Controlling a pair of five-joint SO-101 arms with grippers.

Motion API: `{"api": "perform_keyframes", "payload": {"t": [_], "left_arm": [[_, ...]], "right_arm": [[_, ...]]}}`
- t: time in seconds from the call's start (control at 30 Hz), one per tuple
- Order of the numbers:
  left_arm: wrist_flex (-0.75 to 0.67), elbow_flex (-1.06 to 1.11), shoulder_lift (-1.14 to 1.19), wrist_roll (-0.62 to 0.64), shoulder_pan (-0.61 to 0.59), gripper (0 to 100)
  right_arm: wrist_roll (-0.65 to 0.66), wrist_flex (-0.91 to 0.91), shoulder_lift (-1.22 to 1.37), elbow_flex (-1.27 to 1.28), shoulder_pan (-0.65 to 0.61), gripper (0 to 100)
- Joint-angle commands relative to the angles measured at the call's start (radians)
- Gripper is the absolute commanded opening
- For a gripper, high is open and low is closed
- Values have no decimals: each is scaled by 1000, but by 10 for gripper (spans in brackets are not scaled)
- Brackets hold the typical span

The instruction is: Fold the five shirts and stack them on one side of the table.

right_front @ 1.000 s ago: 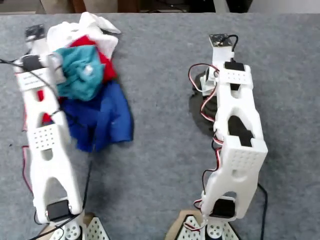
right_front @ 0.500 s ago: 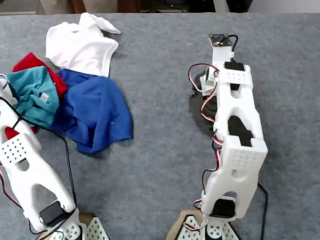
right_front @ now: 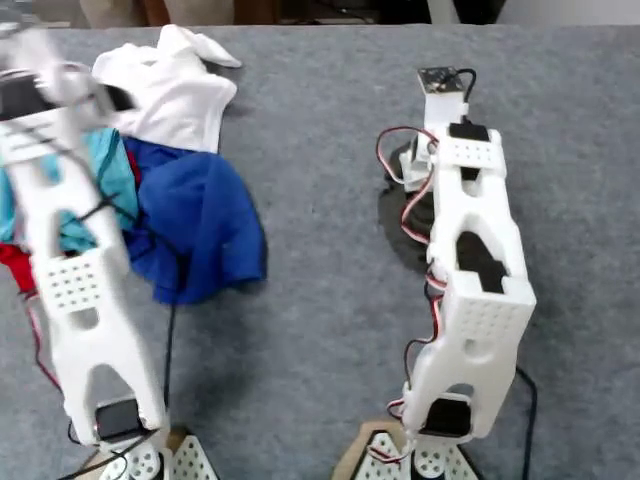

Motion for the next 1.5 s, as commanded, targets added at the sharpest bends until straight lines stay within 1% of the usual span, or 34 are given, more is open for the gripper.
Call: {"api": "perform_keyframes", "payload": {"t": [0.0, 0.1, 0.17, 0.3, 0.37, 0.43, 0.57, 0.6, 0.67, 0.73, 0.9, 1.03, 1.1, 1.17, 1.23, 1.3, 1.37, 1.4, 1.47], "left_arm": [[11, 170, -70, 3, 89, 339], [12, 382, -71, -94, 140, 337], [11, 496, -71, -118, 143, 322], [6, 568, -59, -114, 117, 293], [-28, 585, -58, -107, 91, 265], [-92, 606, -58, -109, 55, 202], [-196, 626, -59, -117, -40, 22], [-209, 626, -59, -117, -66, 15], [-219, 624, -67, -117, -133, 33], [-219, 608, -68, -127, -206, 19], [-215, 526, -61, -259, -394, 20], [-222, 427, -61, -316, -499, 20], [-221, 393, -61, -325, -528, 21], [-207, 377, -61, -324, -532, 25], [-158, 371, -68, -324, -509, 36], [-92, 367, -71, -321, -456, 95], [-17, 313, -71, -304, -390, 176], [9, 273, -71, -269, -358, 210], [6, 193, -71, -160, -284, 264]], "right_arm": [[3, -26, 5, -7, -28, 4], [3, -54, 5, -1, -27, 4], [3, -55, 5, -1, -27, 4], [3, -55, 5, -1, -27, 4], [3, -55, 5, -1, -27, 4], [3, -55, 5, -1, -27, 4], [3, -55, 5, -1, -27, 4], [3, -55, 5, -1, -27, 4], [3, -55, 5, -1, -27, 4], [3, -55, 5, -1, -27, 4], [3, -54, 5, -1, -27, 4], [3, -54, 5, -1, -27, 4], [3, -54, 5, -1, -27, 4], [3, -54, 5, -1, -27, 4], [3, -54, 5, -1, -27, 4], [3, -54, 5, -1, -27, 4], [3, -54, 5, 1, -28, 4], [3, -54, 5, 1, -28, 4], [3, -52, 5, 1, -28, 4]]}}
